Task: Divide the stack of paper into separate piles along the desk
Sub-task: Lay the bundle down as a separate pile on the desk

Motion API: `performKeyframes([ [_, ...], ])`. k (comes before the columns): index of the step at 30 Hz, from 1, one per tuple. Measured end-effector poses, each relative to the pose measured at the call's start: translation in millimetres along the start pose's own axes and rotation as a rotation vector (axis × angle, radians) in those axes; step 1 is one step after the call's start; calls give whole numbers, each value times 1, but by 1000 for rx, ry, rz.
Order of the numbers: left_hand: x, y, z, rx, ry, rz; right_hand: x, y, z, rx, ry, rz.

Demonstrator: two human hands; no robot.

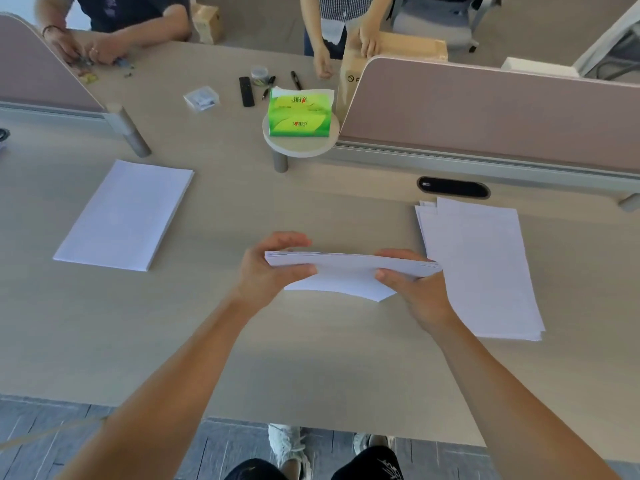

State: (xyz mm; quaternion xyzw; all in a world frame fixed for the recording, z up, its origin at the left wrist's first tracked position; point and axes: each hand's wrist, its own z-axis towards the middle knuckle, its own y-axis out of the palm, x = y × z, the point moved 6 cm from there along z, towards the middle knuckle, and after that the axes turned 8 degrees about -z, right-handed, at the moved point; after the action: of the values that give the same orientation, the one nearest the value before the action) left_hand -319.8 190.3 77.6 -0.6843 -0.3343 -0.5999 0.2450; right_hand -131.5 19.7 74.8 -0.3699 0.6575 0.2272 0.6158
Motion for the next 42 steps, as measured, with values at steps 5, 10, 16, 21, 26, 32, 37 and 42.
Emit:
performKeyframes([
  [5,4,9,-1,3,-10,-11,-1,-1,4,84,67,40],
  [10,9,15,-1,-21,-27,17,-6,1,5,51,59,55],
  [16,19,13,-3,10,53,34,-12,-4,2,58,47,38],
  [21,21,13,-4,23,35,20,-62,-15,-7,212,-216,-353],
  [26,26,18,-6,-37,70,20,-141,52,-38,343,-911,-1061],
  [32,23,19,-2,-86,5,-133,-101,124,-39,-56,-749,-1407],
  [37,25,15,-1,-27,77,8,-100,130,-44,-91,-814,-1426],
  [42,25,15,-2,-23,106,63,-104,123,-42,-77,-822,-1410],
])
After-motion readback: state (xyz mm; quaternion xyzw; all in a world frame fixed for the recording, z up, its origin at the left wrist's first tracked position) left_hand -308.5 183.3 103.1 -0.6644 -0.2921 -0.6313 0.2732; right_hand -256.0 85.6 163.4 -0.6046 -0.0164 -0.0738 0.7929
